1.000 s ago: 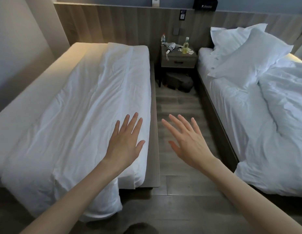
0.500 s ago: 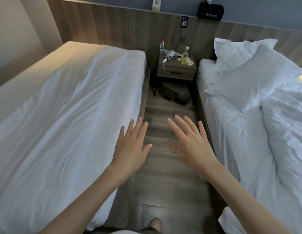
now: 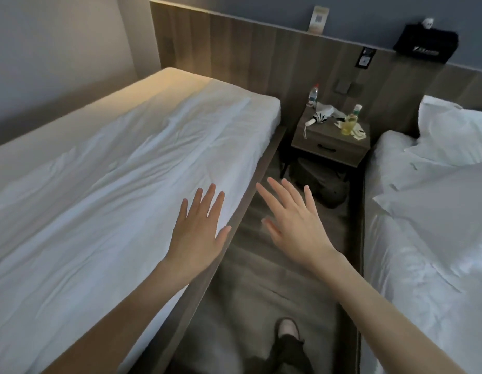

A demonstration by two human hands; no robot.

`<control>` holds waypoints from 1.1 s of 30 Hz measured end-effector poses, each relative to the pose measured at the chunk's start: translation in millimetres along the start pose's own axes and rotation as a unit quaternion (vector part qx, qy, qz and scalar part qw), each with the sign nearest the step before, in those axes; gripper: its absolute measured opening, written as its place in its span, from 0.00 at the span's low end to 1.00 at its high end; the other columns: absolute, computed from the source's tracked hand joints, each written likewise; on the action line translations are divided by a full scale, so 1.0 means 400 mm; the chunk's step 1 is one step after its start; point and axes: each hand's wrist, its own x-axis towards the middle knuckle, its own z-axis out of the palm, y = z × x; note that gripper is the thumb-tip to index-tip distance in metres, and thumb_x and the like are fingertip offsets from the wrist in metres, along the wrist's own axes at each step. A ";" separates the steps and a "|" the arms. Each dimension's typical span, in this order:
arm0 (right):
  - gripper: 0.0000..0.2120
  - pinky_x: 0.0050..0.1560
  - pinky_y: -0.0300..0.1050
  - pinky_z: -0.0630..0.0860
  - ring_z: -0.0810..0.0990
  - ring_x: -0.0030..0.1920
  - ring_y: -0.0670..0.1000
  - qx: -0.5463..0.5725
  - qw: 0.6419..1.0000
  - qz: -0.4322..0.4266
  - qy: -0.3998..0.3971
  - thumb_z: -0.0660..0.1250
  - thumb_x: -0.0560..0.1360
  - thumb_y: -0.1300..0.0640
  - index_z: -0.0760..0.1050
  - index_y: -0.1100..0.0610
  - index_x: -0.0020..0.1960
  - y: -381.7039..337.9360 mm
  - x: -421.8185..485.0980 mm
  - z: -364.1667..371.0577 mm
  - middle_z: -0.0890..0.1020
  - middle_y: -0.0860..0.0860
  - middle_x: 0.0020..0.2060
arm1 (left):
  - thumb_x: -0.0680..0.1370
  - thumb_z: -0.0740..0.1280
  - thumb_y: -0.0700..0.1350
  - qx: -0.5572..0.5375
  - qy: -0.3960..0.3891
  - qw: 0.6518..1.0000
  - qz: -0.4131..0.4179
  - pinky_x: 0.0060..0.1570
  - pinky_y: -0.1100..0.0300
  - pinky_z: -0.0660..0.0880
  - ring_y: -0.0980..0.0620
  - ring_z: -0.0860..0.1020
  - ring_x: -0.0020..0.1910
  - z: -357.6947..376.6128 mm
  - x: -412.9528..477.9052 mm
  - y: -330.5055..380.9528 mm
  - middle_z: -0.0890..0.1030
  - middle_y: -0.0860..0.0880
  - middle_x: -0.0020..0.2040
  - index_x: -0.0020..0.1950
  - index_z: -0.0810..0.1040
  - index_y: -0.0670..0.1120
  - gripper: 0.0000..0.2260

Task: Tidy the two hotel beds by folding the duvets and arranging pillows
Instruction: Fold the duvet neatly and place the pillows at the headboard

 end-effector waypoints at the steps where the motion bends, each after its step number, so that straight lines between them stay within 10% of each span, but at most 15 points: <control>1: 0.32 0.75 0.63 0.47 0.53 0.78 0.56 0.003 1.000 -0.020 -0.004 0.63 0.79 0.50 0.53 0.47 0.78 0.032 0.042 0.014 0.58 0.51 0.77 | 0.78 0.50 0.62 0.007 -0.002 1.000 -0.019 0.72 0.46 0.44 0.41 0.53 0.77 0.016 0.033 0.001 0.52 0.46 0.79 0.79 0.54 0.49 0.32; 9: 0.30 0.71 0.58 0.36 0.48 0.78 0.56 0.006 0.982 -0.187 -0.039 0.59 0.81 0.46 0.50 0.45 0.79 0.275 0.375 0.054 0.53 0.50 0.78 | 0.76 0.55 0.60 0.008 -0.001 0.982 -0.188 0.65 0.37 0.63 0.35 0.68 0.70 0.094 0.251 0.040 0.67 0.41 0.73 0.72 0.70 0.43 0.30; 19: 0.30 0.74 0.62 0.42 0.50 0.78 0.55 0.044 0.934 -0.344 -0.086 0.58 0.81 0.45 0.51 0.46 0.79 0.283 0.758 0.184 0.53 0.49 0.78 | 0.82 0.55 0.56 -0.013 0.013 0.909 -0.417 0.74 0.45 0.48 0.43 0.47 0.78 0.156 0.378 -0.087 0.47 0.45 0.79 0.79 0.50 0.45 0.30; 33: 0.28 0.75 0.60 0.39 0.45 0.78 0.52 0.065 0.858 -0.484 -0.159 0.57 0.82 0.51 0.51 0.46 0.79 -0.010 1.243 0.431 0.51 0.47 0.79 | 0.83 0.54 0.54 -0.115 -0.021 0.785 -0.609 0.74 0.44 0.52 0.43 0.46 0.78 0.302 0.539 -0.525 0.45 0.45 0.80 0.80 0.46 0.45 0.30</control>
